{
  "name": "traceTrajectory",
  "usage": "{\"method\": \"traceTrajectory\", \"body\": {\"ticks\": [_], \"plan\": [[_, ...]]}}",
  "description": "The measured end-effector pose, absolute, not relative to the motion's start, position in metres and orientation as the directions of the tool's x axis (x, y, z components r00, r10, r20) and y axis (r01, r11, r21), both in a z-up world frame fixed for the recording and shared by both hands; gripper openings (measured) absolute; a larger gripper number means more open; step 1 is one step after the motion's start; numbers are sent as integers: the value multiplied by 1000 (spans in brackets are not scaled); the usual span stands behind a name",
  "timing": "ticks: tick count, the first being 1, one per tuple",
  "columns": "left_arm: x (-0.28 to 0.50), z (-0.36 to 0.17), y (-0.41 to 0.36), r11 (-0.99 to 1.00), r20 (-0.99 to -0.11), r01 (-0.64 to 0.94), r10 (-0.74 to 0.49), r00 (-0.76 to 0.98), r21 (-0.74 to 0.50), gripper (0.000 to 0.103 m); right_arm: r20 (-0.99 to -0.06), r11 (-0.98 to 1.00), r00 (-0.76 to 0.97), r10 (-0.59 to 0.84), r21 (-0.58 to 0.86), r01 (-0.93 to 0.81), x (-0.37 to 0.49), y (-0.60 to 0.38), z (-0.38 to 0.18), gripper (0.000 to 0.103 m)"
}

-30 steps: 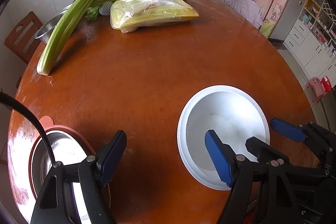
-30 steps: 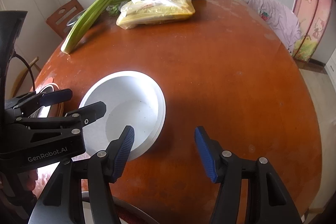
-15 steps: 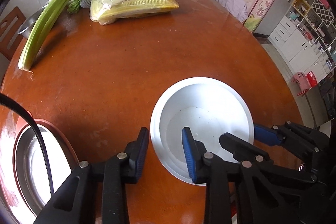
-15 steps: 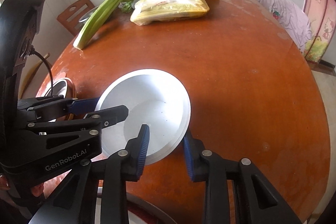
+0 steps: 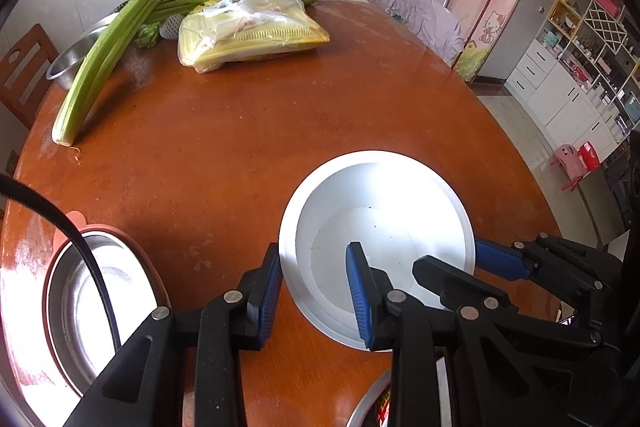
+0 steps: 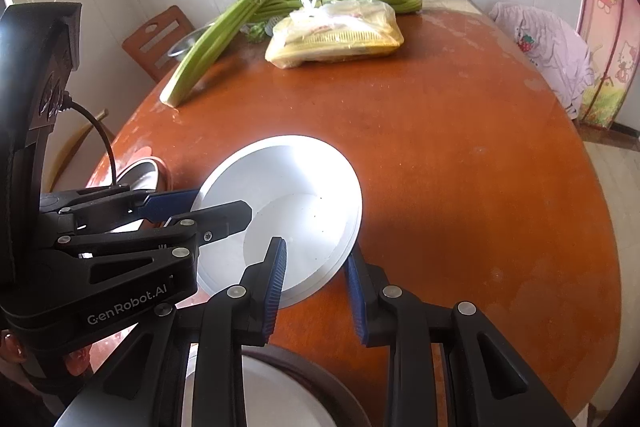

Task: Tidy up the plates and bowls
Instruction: 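Lower the red-printed bowl into the large white bowl and open grippers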

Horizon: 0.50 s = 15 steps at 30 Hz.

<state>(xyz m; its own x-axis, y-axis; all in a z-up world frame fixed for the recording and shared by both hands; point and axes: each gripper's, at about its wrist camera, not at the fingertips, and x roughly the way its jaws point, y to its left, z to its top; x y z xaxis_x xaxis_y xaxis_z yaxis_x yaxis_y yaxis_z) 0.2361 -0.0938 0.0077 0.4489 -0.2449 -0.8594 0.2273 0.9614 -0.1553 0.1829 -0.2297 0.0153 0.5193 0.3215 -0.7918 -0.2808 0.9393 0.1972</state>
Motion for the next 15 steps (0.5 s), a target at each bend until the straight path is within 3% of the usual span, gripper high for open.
{"method": "traceTrajectory", "body": {"ticks": [15], "plan": [[188, 38, -95, 957, -818, 249, -259, 513, -147, 32, -745, 944, 592, 308, 161, -289, 133, -230, 43, 31]]}}
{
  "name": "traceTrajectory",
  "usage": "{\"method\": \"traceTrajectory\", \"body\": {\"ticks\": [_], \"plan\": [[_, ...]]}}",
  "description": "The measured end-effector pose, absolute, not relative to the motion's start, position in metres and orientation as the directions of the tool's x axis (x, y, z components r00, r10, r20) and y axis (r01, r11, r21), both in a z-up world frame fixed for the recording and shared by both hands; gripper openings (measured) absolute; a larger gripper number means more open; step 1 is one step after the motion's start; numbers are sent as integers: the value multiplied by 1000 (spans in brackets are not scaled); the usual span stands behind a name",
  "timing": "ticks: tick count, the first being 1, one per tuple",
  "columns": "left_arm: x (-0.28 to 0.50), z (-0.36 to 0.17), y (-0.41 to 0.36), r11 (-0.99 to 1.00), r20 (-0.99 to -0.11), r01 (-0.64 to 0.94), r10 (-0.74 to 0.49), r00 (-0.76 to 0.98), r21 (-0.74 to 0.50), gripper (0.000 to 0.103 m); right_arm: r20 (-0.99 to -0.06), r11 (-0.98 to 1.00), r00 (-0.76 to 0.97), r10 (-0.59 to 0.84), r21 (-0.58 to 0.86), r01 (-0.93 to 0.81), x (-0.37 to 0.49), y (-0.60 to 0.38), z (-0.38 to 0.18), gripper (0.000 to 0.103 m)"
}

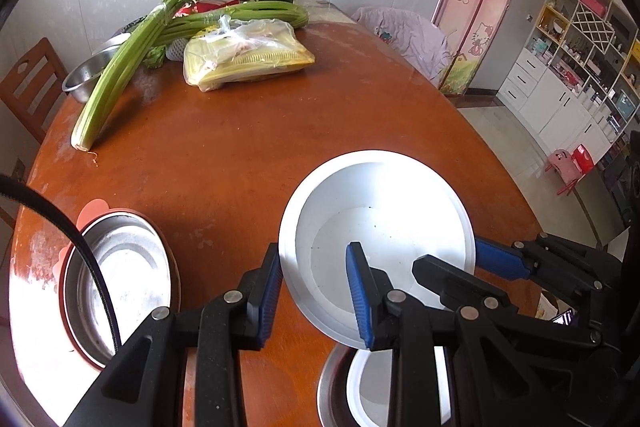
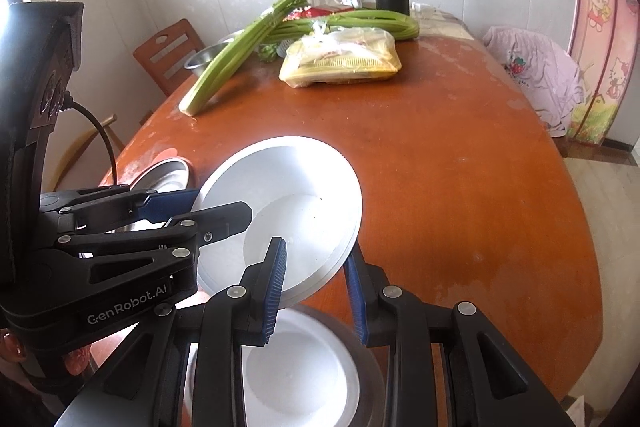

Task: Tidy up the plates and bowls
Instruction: 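Lower the red-printed bowl into the large white bowl and open grippers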

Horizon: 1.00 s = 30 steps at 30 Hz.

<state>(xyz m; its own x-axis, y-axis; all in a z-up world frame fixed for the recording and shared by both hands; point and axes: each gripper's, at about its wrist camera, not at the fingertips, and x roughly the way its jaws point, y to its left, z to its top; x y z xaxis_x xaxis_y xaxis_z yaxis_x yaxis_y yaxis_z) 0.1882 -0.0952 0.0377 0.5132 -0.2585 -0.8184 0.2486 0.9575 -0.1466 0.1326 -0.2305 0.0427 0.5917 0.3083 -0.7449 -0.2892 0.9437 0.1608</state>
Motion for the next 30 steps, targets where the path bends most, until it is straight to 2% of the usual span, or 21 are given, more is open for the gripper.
{"method": "traceTrajectory", "body": {"ticks": [19, 30], "plan": [[110, 63, -107, 950, -775, 289, -271, 571, -119, 32, -688, 950, 664, 293, 129, -285, 54, -238, 64, 32], [90, 42, -113, 948, -799, 300, -263, 541, -109, 32, -707, 951, 644, 292, 139, -278, 34, -242, 46, 32]]}}
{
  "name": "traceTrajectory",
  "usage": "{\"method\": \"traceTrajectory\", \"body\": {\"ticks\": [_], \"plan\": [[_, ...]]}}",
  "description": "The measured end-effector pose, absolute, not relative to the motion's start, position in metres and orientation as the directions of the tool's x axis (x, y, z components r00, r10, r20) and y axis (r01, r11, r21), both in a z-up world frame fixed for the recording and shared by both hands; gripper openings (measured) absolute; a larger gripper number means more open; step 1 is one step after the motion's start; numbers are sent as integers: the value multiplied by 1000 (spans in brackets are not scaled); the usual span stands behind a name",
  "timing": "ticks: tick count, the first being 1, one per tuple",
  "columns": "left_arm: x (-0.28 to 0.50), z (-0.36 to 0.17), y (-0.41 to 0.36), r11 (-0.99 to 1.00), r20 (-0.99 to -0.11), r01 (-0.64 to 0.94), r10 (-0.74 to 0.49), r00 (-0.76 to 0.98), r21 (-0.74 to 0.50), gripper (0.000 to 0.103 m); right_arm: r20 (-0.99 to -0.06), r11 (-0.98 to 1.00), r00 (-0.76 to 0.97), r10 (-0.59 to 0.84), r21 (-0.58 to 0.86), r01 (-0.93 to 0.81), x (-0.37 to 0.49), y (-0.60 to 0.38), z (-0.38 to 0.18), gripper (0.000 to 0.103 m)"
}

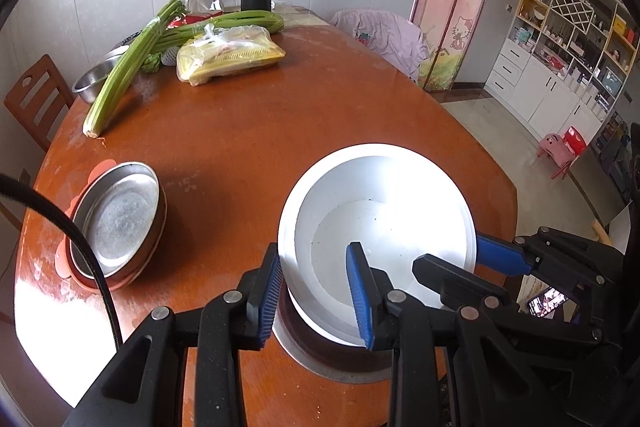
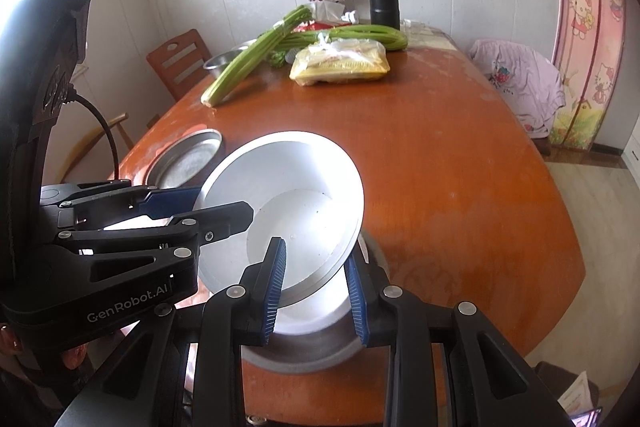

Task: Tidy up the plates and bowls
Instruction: 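Lower the red-printed bowl into the large white bowl and open grippers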

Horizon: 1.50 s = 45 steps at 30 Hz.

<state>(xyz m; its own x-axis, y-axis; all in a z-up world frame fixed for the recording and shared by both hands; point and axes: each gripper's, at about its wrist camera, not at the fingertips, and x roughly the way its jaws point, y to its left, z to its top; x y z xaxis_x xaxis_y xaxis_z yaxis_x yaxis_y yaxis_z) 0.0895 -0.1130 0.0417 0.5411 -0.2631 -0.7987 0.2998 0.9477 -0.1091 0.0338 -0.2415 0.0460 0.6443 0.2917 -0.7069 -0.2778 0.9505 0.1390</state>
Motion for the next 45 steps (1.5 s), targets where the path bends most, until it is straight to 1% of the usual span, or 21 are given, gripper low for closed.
{"method": "traceTrajectory", "body": {"ticks": [14, 30, 38, 45], "plan": [[79, 20, -122, 951, -822, 298, -233, 520, -80, 32, -739, 954, 614, 278, 137, -268, 29, -243, 24, 32], [83, 10, -123, 953, -835, 297, -207, 510, -55, 32, -757, 962, 616, 219, 61, -268, 34, -234, 17, 32], [87, 8, -122, 953, -840, 298, -207, 502, -57, 33, -762, 962, 612, 213, 55, -267, 38, -232, 15, 32], [89, 4, -122, 952, -844, 300, -205, 496, -55, 33, -760, 963, 612, 220, 70, -259, 41, -235, 15, 34]]}}
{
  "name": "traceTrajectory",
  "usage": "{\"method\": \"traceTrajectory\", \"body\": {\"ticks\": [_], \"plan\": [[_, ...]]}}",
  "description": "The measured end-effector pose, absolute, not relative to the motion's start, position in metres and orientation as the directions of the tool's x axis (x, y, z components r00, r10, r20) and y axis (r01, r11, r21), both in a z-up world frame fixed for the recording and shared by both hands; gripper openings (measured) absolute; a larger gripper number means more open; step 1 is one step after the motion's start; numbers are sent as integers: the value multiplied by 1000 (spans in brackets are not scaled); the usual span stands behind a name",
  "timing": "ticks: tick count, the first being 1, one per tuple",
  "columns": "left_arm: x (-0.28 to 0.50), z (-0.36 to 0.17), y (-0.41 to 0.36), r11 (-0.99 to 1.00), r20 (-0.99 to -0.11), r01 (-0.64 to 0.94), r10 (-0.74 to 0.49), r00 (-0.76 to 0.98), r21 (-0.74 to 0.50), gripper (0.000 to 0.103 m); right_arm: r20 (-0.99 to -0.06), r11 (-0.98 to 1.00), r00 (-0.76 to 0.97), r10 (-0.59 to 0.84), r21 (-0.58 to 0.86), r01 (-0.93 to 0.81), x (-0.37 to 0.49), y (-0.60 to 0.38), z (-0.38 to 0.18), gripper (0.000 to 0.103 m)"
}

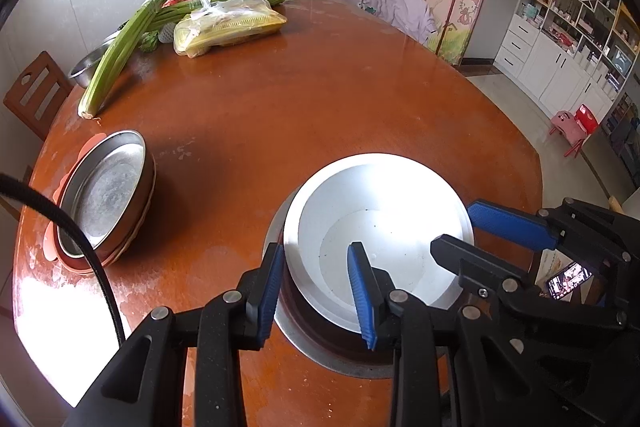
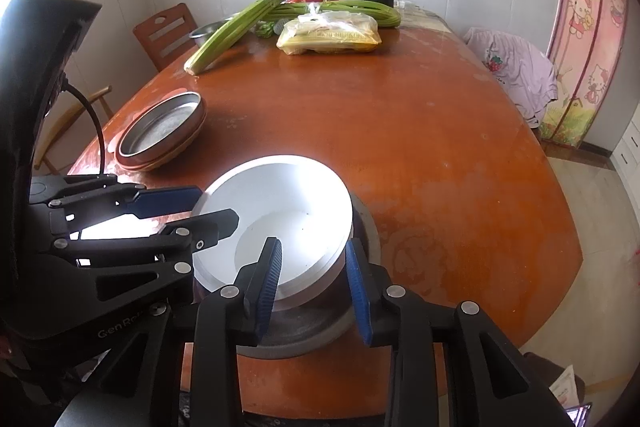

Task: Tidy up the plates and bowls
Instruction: 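Lower the red-printed bowl into the large white bowl and open grippers, then grasp the steel bowl rim with both grippers and lift it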

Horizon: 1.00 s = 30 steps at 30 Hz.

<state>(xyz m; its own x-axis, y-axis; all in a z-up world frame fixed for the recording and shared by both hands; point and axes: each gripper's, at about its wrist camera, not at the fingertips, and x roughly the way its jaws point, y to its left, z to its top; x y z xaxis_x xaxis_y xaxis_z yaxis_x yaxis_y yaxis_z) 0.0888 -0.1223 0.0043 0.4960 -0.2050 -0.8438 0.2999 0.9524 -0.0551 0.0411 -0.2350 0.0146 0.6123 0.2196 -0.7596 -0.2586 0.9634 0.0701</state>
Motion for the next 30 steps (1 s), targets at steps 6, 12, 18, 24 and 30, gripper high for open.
{"method": "traceTrajectory", "body": {"ticks": [6, 12, 18, 24, 30], "plan": [[91, 3, -120, 951, -841, 302, -215, 496, -65, 34, -763, 963, 606, 225, 81, -255, 44, -237, 12, 35], [92, 9, -116, 952, -827, 297, -226, 515, -76, 45, -756, 964, 613, 230, 92, -249, 48, -239, 13, 35], [96, 17, -103, 958, -815, 268, -232, 531, -98, 54, -728, 967, 644, 236, 110, -231, 51, -245, 25, 45], [103, 15, -88, 961, -821, 240, -249, 514, -141, 60, -728, 972, 647, 225, 126, -196, 57, -254, 28, 52], [109, 5, -86, 956, -834, 235, -273, 480, -177, 61, -764, 972, 604, 229, 145, -185, 62, -256, 15, 52]]}}
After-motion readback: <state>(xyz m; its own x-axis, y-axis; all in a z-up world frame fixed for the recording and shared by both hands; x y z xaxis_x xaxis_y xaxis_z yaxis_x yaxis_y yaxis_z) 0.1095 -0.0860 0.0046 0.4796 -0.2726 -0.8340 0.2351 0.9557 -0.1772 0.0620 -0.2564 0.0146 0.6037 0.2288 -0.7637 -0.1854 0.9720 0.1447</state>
